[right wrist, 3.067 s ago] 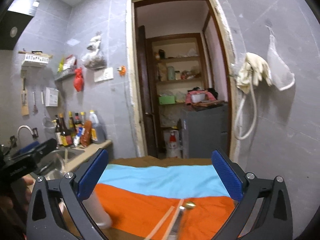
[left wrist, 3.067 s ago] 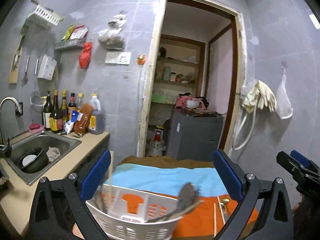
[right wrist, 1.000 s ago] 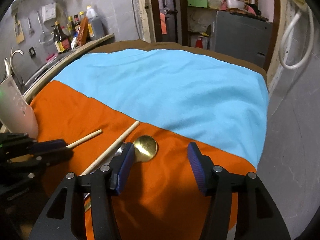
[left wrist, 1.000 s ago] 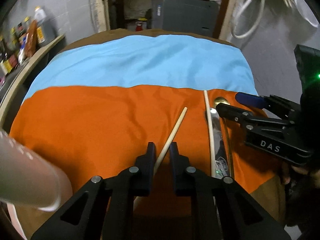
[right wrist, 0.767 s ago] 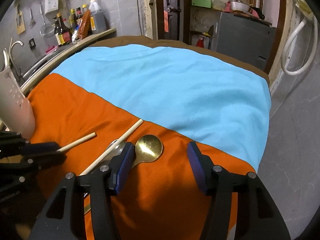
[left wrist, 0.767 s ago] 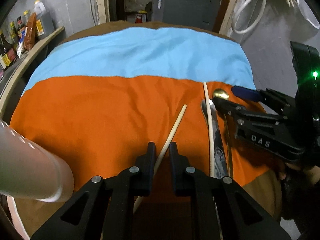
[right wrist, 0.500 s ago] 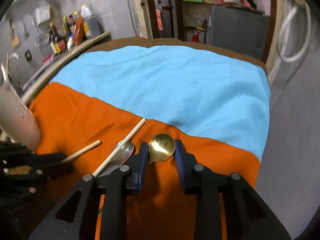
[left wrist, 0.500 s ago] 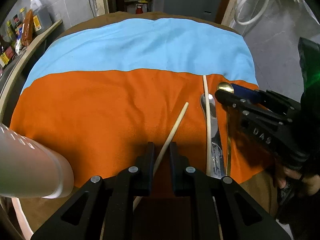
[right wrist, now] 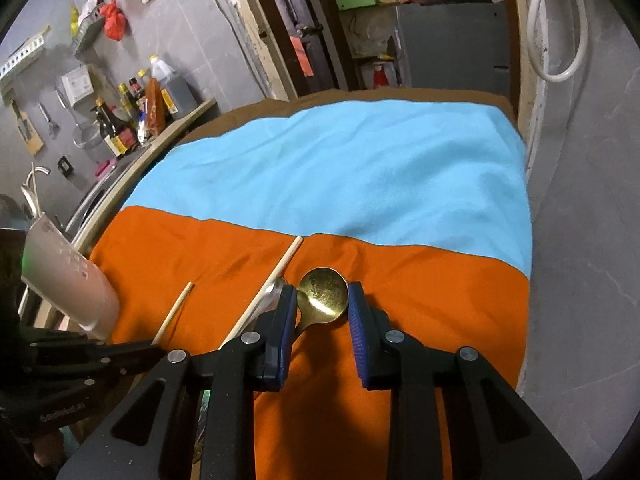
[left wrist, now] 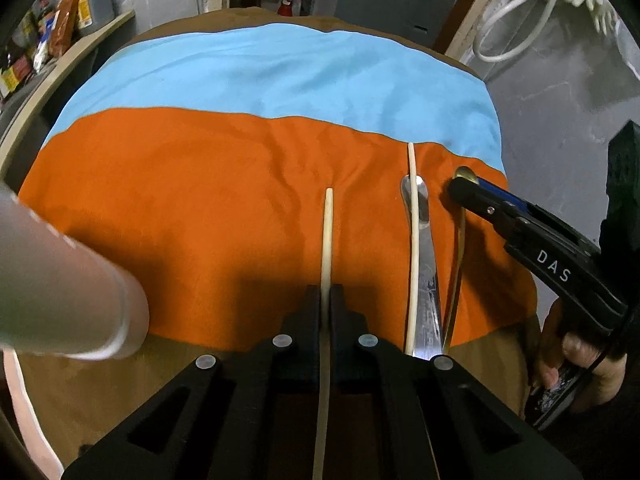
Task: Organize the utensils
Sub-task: 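Grasp a wooden chopstick with the left tool while the right tool grasps the gold spoon, then carry the chopstick and gold spoon to the caddy with both tools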
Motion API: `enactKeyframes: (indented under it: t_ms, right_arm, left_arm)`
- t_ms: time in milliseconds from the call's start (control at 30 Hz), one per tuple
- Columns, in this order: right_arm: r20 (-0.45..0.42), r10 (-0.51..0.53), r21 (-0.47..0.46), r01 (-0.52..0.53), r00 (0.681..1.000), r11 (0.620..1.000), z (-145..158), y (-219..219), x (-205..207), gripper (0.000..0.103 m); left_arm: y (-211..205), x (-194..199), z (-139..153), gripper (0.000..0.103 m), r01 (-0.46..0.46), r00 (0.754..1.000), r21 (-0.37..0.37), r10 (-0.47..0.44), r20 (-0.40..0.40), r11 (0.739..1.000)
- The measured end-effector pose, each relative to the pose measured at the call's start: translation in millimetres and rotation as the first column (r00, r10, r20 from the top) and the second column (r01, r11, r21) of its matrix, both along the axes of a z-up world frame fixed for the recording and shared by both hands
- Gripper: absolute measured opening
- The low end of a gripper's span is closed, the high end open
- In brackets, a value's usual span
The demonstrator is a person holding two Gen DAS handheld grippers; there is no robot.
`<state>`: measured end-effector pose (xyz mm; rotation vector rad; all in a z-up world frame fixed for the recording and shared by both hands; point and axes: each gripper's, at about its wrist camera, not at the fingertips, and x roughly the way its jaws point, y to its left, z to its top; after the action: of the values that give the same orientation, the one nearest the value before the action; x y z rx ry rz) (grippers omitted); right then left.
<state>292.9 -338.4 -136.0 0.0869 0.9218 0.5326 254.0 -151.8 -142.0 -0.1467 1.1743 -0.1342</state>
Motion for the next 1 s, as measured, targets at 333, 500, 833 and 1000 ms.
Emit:
enactKeyframes:
  t_ms: [333,500,833,1000]
  right_arm:
    - [0.224,-0.045,-0.016,0.05,0.973,0.999,26,-4,-40,0.024]
    - [0.326,-0.047,-0.038,0.063,0.944,0.997,37,0,-62,0.024]
    - [0.448,-0.05,-0.05,0.081,0.893,0.995,53,2,-93,0.024]
    - [0.504,-0.049,-0.062,0.093,0.862,0.994,63,4,-109,0.024]
  left_arm:
    - [12,-42,24,0.002,0.037,0.983,-0.079,-0.022,0.181,0.996]
    - [7,-61,42,0.002,0.079,0.962,-0.095,-0.051,0.267,0.992]
    - [3,-67,59,0.002,0.077,0.941,-0.123,-0.031,0.338,0.989]
    - [4,-72,65,0.002,0.08,0.922,-0.12,-0.027,0.385,0.99]
